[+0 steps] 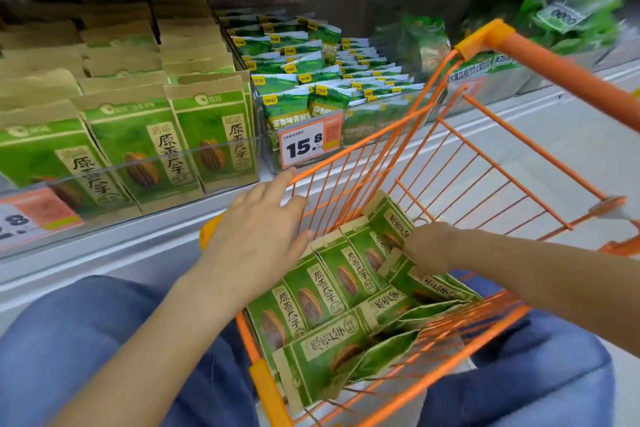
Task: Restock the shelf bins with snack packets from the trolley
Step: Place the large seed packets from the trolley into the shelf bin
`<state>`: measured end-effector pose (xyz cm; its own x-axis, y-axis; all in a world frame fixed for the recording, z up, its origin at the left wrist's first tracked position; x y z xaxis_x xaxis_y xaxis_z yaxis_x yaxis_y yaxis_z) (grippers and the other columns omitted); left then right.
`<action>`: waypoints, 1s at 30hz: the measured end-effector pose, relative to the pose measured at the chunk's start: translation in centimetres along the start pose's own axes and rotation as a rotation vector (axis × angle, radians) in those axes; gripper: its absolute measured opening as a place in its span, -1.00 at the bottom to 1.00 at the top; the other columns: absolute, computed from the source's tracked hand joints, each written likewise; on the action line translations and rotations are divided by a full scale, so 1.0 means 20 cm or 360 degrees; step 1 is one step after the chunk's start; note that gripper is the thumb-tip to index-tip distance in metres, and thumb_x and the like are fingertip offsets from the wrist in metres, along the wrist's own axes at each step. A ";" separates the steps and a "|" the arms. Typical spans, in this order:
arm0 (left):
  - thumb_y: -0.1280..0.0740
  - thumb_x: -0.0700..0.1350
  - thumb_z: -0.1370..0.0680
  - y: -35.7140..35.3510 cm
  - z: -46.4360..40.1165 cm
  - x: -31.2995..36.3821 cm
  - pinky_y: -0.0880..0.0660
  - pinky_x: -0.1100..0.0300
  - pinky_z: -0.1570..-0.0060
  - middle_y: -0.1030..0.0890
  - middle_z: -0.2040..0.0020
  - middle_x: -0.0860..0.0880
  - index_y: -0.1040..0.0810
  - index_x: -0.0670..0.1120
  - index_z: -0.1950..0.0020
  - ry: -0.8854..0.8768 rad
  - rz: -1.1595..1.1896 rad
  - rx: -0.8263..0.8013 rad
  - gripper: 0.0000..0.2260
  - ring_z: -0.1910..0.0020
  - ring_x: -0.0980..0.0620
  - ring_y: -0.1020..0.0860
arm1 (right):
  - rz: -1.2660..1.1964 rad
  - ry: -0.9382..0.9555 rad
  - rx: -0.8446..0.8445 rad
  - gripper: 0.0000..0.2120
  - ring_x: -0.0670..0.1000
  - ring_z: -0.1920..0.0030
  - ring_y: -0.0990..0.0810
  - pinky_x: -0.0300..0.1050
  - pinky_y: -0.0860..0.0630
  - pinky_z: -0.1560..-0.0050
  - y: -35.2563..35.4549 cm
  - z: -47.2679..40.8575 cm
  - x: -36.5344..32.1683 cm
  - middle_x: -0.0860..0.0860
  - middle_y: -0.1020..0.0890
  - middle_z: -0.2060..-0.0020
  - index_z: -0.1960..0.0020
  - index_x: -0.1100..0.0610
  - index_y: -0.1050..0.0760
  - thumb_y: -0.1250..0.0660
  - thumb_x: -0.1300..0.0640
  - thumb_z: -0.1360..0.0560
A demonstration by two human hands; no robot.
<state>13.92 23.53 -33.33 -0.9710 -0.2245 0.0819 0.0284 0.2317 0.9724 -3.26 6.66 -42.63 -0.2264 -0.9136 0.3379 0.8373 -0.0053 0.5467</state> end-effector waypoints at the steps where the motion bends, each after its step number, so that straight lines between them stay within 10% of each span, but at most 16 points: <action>1: -0.44 0.09 -0.45 0.00 0.00 0.00 -0.51 -0.04 -0.07 -0.43 -0.39 -0.17 -0.61 -0.08 -0.13 0.0008 0.0035 -0.0004 -0.66 -0.16 -0.20 -0.55 | 0.0015 0.0009 0.0043 -0.68 0.08 0.13 -0.47 -0.04 -0.53 0.04 0.01 0.00 0.00 0.04 -0.51 0.15 0.09 0.11 -0.42 -0.25 -0.15 -0.56; 7: -0.26 0.10 -0.58 0.06 0.00 -0.02 -0.21 0.11 -0.38 -0.27 -0.49 0.01 -0.43 0.00 -0.38 0.0054 0.0498 0.0098 -0.60 -0.44 0.02 -0.26 | -0.0844 0.0338 0.0680 -0.71 -0.09 0.38 -0.46 -0.27 -0.33 0.32 0.36 0.16 0.03 -0.08 -0.47 0.45 0.27 0.07 -0.39 -0.34 -0.02 -0.54; 10: -0.28 0.09 -0.51 0.14 -0.01 -0.09 -0.32 0.34 -0.27 -0.50 -0.27 0.17 -0.51 0.10 -0.23 0.0259 0.1449 0.0214 -0.70 -0.24 0.34 -0.41 | -0.1995 0.0722 0.0924 -0.79 -0.13 0.37 -0.57 -0.36 -0.42 0.31 0.54 0.33 0.02 0.01 -0.63 0.39 0.30 0.17 -0.47 -0.42 0.15 -0.46; 14: -0.34 0.04 -0.43 0.24 0.02 -0.19 -0.49 0.34 0.00 -0.68 0.08 0.12 -0.52 0.08 -0.13 0.0484 0.2192 0.0281 -0.72 0.03 0.22 -0.61 | -0.2384 0.1009 0.1096 -0.77 0.00 0.28 -0.61 -0.25 -0.56 0.21 0.74 0.46 -0.10 0.28 -0.65 0.26 0.23 0.31 -0.50 -0.47 0.15 -0.41; 22: -0.46 -0.05 -0.42 0.84 0.46 -0.64 -0.42 0.39 0.36 -0.61 0.34 0.15 -0.61 0.07 0.25 0.0666 0.1491 0.1129 -0.92 0.38 0.26 -0.49 | -0.2513 0.1575 0.1572 -0.83 -0.16 0.38 -0.56 -0.36 -0.47 0.28 1.32 0.61 -0.49 -0.04 -0.61 0.44 0.27 0.15 -0.53 -0.44 0.09 -0.42; 30: -0.29 0.01 -0.61 1.12 0.84 -0.99 -0.49 0.02 0.29 -0.66 0.24 -0.07 -0.57 -0.09 0.02 0.0818 -0.0396 0.1508 -0.81 0.28 -0.13 -0.62 | -0.1340 0.0850 0.2259 -0.73 0.05 0.06 -0.56 0.06 -0.53 0.13 1.47 0.34 -0.71 -0.07 -0.62 0.14 0.07 -0.02 -0.56 -0.15 -0.12 -0.49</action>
<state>29.81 49.06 -16.82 -0.7040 -0.6809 0.2019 -0.5605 0.7072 0.4309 21.25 22.21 -26.09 0.0863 -0.8729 -0.4803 -0.5343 -0.4475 0.7172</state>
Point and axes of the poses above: each hand's wrist, its own z-axis away from the middle knuckle, its own y-axis out of the back of the hand, x = y × z, the point moved 6 cm from there along -z, towards the middle knuckle
